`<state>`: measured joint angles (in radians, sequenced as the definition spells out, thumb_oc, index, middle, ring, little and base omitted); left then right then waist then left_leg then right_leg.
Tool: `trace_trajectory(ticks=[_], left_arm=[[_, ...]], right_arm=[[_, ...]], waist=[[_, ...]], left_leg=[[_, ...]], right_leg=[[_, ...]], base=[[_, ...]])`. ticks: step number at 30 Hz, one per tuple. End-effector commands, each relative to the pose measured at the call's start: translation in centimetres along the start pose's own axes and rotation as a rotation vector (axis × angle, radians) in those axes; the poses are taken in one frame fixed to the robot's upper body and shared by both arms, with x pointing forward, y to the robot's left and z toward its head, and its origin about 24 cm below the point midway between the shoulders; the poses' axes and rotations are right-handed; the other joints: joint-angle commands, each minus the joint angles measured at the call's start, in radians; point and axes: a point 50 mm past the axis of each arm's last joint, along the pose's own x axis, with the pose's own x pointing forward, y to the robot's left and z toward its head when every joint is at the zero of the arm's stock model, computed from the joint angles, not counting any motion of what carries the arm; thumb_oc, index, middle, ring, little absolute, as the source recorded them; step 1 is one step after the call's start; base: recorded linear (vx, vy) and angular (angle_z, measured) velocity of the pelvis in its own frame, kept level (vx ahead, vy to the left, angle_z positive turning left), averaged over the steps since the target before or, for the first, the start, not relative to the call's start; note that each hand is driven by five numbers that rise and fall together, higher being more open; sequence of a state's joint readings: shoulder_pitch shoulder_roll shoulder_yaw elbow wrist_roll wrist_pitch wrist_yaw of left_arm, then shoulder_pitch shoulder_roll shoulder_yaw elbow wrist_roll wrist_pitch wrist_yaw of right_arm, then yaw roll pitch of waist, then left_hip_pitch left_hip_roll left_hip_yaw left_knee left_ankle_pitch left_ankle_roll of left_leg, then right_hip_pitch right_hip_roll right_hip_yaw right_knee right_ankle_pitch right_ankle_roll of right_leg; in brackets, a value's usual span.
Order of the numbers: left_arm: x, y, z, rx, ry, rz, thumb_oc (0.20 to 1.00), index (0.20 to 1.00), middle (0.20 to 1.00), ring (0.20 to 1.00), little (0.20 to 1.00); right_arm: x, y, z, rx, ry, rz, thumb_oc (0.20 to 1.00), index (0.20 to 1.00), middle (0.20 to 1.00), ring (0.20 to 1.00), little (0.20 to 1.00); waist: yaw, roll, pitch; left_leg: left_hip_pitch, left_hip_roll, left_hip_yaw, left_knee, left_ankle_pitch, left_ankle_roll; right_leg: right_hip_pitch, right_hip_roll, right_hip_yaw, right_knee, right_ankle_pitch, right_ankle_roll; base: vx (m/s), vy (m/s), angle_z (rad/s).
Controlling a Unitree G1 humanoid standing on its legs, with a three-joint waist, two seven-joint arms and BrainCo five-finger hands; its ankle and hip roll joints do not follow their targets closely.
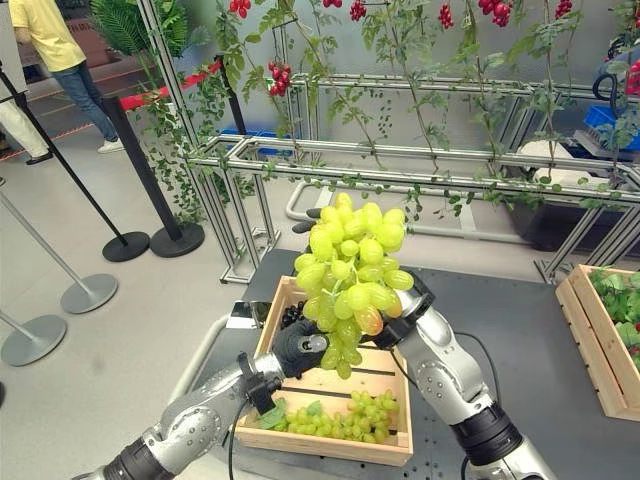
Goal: Pick up the fruits from the basket on one side to the basket on the other side
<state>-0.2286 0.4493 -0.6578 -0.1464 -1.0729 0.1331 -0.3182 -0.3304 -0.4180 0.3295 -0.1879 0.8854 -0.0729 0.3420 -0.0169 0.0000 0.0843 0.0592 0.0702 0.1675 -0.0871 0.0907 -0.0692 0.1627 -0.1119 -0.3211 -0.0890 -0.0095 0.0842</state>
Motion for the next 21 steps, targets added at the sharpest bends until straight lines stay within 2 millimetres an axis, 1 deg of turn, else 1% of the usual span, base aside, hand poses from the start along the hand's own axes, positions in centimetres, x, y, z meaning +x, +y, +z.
trace_trajectory(ticks=[1, 9, 15, 16, 17, 18, 21], left_arm=[[1.96, -1.56, 2.04, 0.091, -0.045, -0.134, 1.0, 1.0, 1.0, 1.0, 1.0], [2.57, -2.15, 2.13, 0.089, -0.041, -0.171, 1.0, 1.0, 1.0, 1.0, 1.0], [2.66, -2.25, 2.29, 0.084, -0.053, -0.175, 1.0, 1.0, 1.0, 1.0, 1.0], [2.65, -2.17, 2.29, 0.076, -0.059, -0.169, 0.476, 0.476, 0.476, 0.476, 0.476], [2.65, -2.06, 2.32, 0.075, -0.065, -0.16, 0.476, 0.476, 0.476, 0.476, 0.476], [2.62, -2.03, 2.29, 0.062, -0.071, -0.156, 0.2, 0.2, 0.2, 0.2, 0.2], [2.56, -1.81, 2.25, 0.057, -0.078, -0.14, 0.2, 0.2, 0.2, 0.2, 0.2]], right_arm=[[2.6, 2.05, 3.37, -0.052, -0.168, 0.152, 0.2, 0.2, 0.2, 0.2, 0.2], [2.79, 2.34, 3.34, -0.038, -0.173, 0.168, 0.2, 0.2, 0.2, 0.2, 0.2], [2.71, 2.31, 3.37, -0.037, -0.18, 0.164, 0.2, 0.2, 0.2, 0.2, 0.2], [2.66, 2.26, 3.36, -0.038, -0.179, 0.161, 0.2, 0.2, 0.2, 0.2, 0.2], [2.62, 2.22, 3.34, -0.038, -0.179, 0.159, 0.2, 0.2, 0.2, 0.2, 0.2], [2.56, 2.2, 3.45, -0.039, -0.186, 0.155, 0.2, 0.2, 0.2, 0.2, 0.2], [2.47, 2.12, 3.46, -0.039, -0.188, 0.147, 0.2, 0.2, 0.2, 0.2, 0.2]], waist=[[-0.028, -0.028, -0.037], [-0.031, -0.027, -0.034], [-0.032, -0.027, -0.036], [-0.032, -0.028, -0.036], [-0.032, -0.028, -0.037], [-0.031, -0.029, -0.038], [-0.031, -0.029, -0.038]], left_leg=[[0.019, 0.002, -0.012, 0.023, -0.072, 0.023], [0.017, 0.002, -0.014, 0.024, -0.073, 0.023], [0.018, 0.001, -0.014, 0.024, -0.073, 0.024], [0.018, 0.0, -0.014, 0.023, -0.073, 0.024], [0.019, 0.0, -0.014, 0.023, -0.073, 0.024], [0.019, 0.0, -0.015, 0.023, -0.074, 0.024], [0.019, 0.0, -0.015, 0.023, -0.074, 0.024]], right_leg=[[-0.059, -0.074, -0.019, 0.057, 0.031, 0.087], [-0.06, -0.072, -0.018, 0.06, 0.028, 0.086], [-0.058, -0.072, -0.02, 0.059, 0.027, 0.086], [-0.057, -0.071, -0.02, 0.059, 0.028, 0.086], [-0.057, -0.071, -0.02, 0.058, 0.028, 0.086], [-0.056, -0.072, -0.021, 0.059, 0.028, 0.086], [-0.056, -0.072, -0.021, 0.06, 0.027, 0.086]], base=[[0.0, 0.0, 0.0], [0.0, 0.0, 0.0], [0.0, 0.0, 0.0], [0.0, 0.0, 0.0], [0.0, 0.0, 0.0], [0.0, 0.0, 0.0], [0.0, 0.0, 0.0]])
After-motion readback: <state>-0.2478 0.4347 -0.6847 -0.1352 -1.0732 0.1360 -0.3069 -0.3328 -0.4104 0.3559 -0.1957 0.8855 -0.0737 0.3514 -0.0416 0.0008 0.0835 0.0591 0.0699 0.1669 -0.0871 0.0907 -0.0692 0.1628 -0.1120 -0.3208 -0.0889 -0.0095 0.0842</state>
